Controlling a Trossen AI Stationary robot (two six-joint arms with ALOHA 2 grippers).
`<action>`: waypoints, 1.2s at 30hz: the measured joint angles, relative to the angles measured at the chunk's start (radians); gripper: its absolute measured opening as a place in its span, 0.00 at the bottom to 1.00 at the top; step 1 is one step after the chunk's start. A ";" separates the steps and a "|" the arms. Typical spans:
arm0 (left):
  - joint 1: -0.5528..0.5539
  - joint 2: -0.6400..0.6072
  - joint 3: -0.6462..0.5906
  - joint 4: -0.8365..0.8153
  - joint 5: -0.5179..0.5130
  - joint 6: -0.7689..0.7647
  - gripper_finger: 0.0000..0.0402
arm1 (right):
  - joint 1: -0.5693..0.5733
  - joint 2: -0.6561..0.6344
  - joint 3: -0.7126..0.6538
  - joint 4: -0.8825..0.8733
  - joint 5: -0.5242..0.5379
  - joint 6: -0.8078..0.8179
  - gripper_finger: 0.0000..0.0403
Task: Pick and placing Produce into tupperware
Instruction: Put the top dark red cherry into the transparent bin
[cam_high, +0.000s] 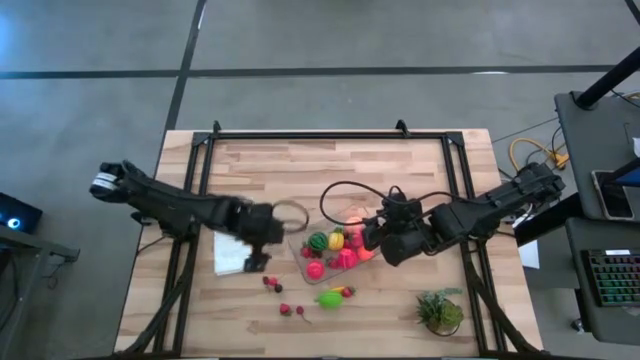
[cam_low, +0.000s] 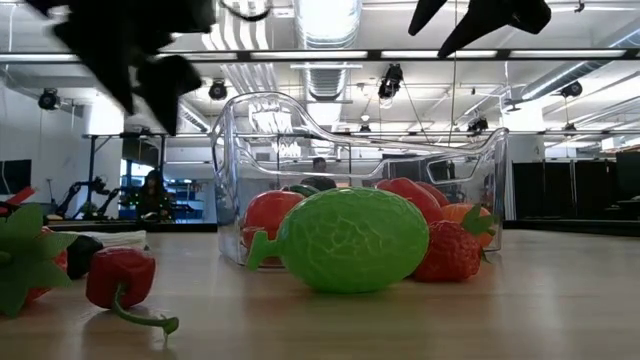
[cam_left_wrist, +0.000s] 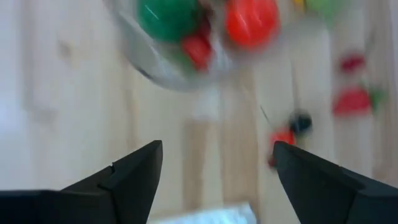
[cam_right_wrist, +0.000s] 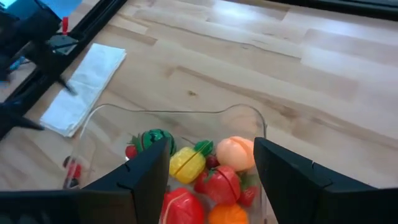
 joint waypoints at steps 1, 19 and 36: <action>-0.027 -0.004 -0.016 -0.010 0.002 0.000 0.73 | -0.005 0.000 -0.001 0.000 0.000 -0.008 0.56; -0.279 0.069 -0.249 0.346 -0.014 -0.050 0.73 | -0.058 0.000 -0.013 0.000 0.000 -0.062 0.56; -0.279 0.146 -0.332 0.451 -0.023 -0.045 0.72 | -0.058 0.000 -0.017 0.001 -0.004 -0.062 0.56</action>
